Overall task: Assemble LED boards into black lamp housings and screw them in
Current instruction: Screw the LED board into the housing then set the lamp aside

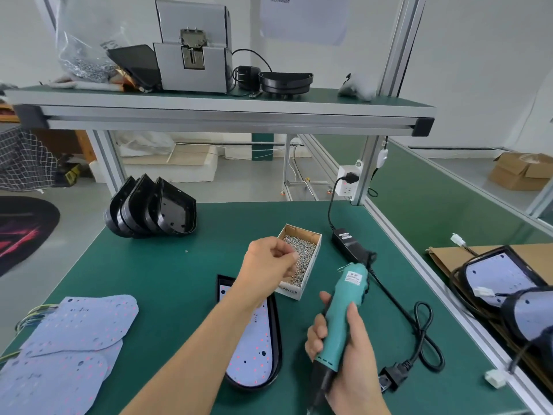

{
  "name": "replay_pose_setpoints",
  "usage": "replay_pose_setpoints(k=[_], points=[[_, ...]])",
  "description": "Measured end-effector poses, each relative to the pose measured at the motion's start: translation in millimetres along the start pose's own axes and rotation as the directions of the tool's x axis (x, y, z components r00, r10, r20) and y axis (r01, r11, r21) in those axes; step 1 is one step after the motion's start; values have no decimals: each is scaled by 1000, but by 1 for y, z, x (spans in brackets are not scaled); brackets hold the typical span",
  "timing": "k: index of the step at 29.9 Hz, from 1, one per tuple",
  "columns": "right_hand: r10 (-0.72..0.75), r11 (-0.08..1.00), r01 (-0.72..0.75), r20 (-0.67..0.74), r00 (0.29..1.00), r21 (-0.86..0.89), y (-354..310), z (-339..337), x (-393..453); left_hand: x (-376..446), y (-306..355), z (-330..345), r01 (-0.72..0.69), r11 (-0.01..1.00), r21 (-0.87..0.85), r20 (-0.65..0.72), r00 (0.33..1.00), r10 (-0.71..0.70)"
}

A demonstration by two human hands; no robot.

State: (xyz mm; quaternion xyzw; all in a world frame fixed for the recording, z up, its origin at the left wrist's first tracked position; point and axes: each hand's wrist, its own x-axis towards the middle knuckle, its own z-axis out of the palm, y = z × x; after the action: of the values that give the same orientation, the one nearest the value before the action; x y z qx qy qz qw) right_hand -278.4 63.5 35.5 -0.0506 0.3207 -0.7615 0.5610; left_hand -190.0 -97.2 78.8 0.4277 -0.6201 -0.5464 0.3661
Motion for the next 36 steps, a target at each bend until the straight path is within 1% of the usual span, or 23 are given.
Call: replay_pose_setpoints(k=[3,6,9,14,16,18,20,22,24,25,27,29,31,36], points=[[-75,997,75,58,996,-2,-10,11,-6,-35,4,-20,-24,994,-107,-16,1000,23],[-96,994,86,139,986,72,-25,29,-13,-73,6,-37,-34,981,-193,-36,999,28],[-107,986,74,222,969,152,-36,47,-16,-104,7,-49,-30,972,-234,-68,998,14],[-94,986,57,245,965,156,-39,64,-15,-139,5,-57,-53,967,-251,-114,993,25],[-111,980,66,240,964,189,-35,69,-14,-148,5,-54,-52,962,-267,-124,992,19],[-161,962,108,206,965,250,-31,76,-13,-158,5,-50,-13,931,-366,-125,992,-36],[-221,937,170,142,965,305,-28,84,-12,-167,6,-46,36,842,-538,-113,987,-115],[-265,917,224,84,961,330,-26,91,-12,-174,7,-42,55,743,-667,-99,982,-162],[-297,914,268,50,954,305,-23,95,-14,-179,7,-37,51,677,-734,-99,978,-182],[-314,921,293,43,948,256,-20,96,-17,-181,8,-34,44,662,-749,-110,976,-189],[-357,927,348,45,933,142,-15,97,-22,-184,9,-28,31,647,-762,-138,968,-210],[-386,920,381,48,921,92,-12,98,-28,-185,9,-25,14,649,-761,-179,956,-231],[-381,922,375,56,923,101,-13,99,-32,-185,7,-23,-1,657,-754,-210,948,-239],[-381,921,376,44,923,103,-15,97,-36,-185,6,-13,-20,670,-742,-233,945,-230]])
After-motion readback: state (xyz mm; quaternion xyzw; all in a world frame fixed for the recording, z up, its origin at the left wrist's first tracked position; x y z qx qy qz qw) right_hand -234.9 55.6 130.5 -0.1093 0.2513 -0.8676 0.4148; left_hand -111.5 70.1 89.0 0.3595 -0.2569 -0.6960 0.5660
